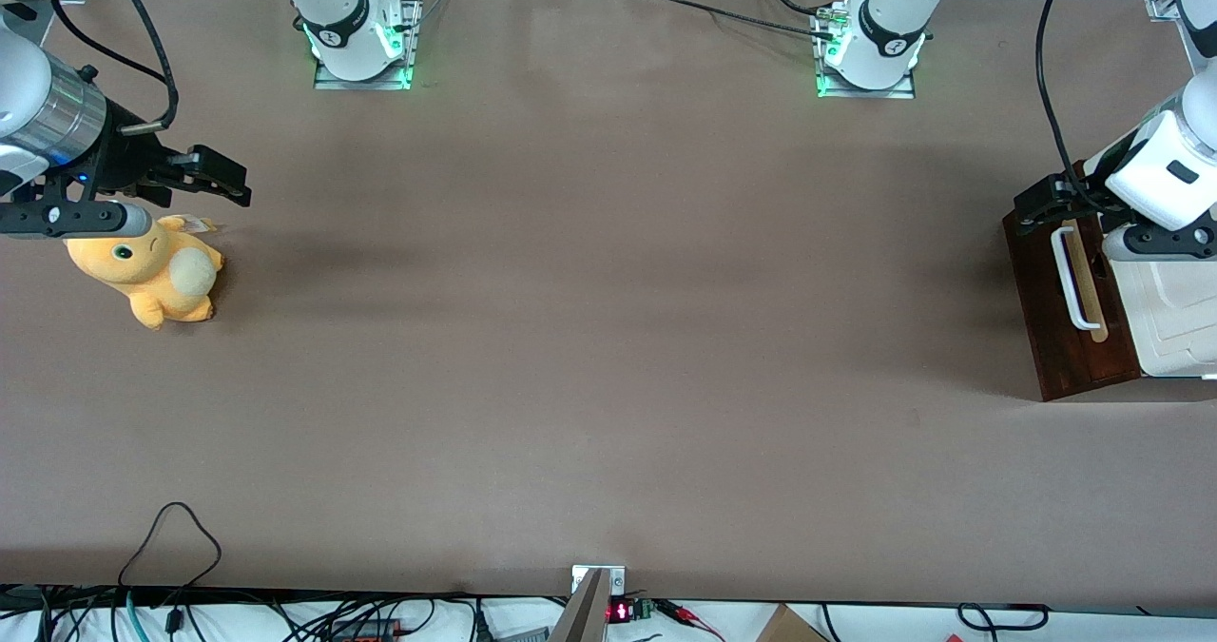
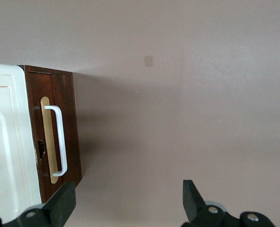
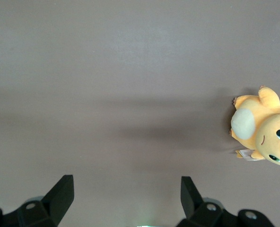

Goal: Open lower drawer with left arm only

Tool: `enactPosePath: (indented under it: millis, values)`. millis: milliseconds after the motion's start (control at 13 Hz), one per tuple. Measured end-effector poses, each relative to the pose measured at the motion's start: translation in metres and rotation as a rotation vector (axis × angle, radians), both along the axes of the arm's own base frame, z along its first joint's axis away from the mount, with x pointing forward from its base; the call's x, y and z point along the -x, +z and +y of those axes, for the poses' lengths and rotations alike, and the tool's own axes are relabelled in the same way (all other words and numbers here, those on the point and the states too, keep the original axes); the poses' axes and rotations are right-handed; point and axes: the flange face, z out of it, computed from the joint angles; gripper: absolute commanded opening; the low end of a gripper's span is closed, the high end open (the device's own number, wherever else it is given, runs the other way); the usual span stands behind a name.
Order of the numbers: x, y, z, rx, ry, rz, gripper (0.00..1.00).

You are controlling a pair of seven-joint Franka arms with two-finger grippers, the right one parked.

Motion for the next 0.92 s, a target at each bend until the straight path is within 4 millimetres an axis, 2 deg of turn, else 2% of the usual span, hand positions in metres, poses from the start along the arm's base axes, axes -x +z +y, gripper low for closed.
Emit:
enactPosePath:
  millis: [615, 923]
  values:
    - [-0.0007, -0.0025, 0.004, -0.007, -0.047, 0.01, 1.0]
    - [-0.0026, -0.0067, 0.0092, -0.067, -0.054, 0.02, 1.0]
